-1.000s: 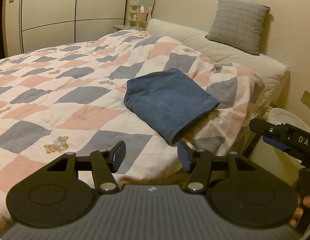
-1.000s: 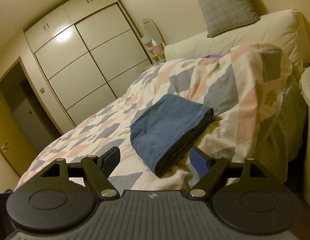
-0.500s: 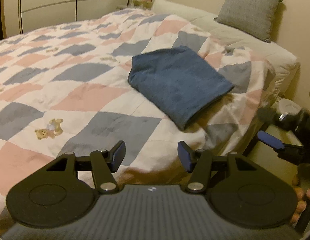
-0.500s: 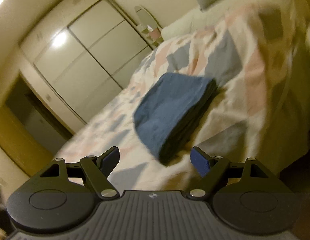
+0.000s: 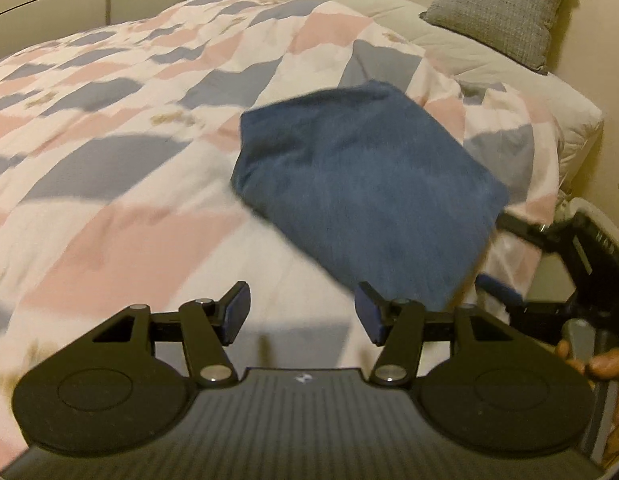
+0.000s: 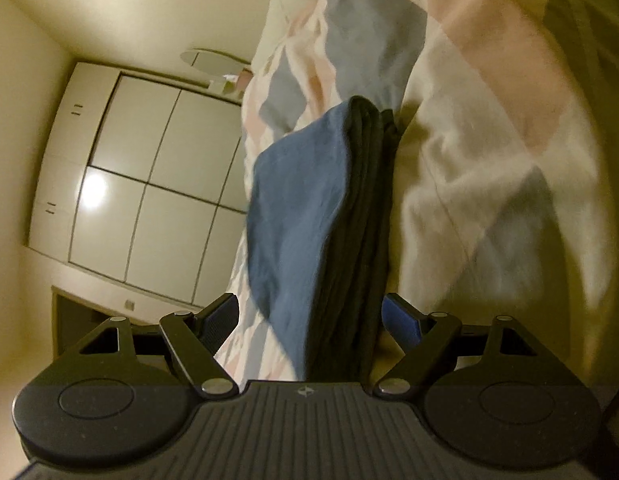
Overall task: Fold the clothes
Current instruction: 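Grasp the folded jeans bundle with the right gripper while the left gripper grasps its other side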
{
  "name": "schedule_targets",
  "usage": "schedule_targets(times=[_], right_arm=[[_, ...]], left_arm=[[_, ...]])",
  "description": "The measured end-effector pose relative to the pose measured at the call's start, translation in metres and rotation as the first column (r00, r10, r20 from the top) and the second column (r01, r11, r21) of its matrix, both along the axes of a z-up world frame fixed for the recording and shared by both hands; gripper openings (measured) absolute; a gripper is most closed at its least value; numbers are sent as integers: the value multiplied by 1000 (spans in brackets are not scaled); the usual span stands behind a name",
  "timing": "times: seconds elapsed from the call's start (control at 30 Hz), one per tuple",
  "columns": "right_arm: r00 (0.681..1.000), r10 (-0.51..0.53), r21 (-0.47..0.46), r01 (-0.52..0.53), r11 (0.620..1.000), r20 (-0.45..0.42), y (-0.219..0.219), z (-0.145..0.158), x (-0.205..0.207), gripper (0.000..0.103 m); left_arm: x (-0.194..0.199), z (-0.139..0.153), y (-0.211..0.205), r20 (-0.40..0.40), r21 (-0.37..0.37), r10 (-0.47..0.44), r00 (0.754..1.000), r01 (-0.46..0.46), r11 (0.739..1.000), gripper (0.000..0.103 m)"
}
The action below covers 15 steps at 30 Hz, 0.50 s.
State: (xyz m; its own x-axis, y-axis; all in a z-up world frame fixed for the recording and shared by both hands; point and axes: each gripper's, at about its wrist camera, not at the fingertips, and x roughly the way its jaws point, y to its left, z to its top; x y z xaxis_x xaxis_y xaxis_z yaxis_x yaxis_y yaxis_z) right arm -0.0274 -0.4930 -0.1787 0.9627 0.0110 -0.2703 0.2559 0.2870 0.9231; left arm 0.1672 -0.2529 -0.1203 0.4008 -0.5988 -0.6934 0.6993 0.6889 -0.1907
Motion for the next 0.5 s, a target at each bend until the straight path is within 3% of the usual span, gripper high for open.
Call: schedule_targets(times=[0.17, 0.3, 0.4, 0.5], right_arm=[[1000, 17, -41, -17, 999, -12, -13, -18, 33, 82], [999, 34, -84, -36, 996, -20, -22, -29, 56, 82], [997, 52, -145, -59, 988, -51, -18, -20, 57, 66], [996, 47, -87, -54, 995, -77, -22, -14, 52, 58]], left_arm=[[58, -8, -32, 33, -38, -97, 995, 98, 994, 53], [109, -17, -55, 0, -83, -215, 977, 214, 973, 51], [138, -12, -76, -17, -56, -290, 957, 289, 956, 47], [162, 5, -95, -35, -38, -343, 939, 342, 939, 50]])
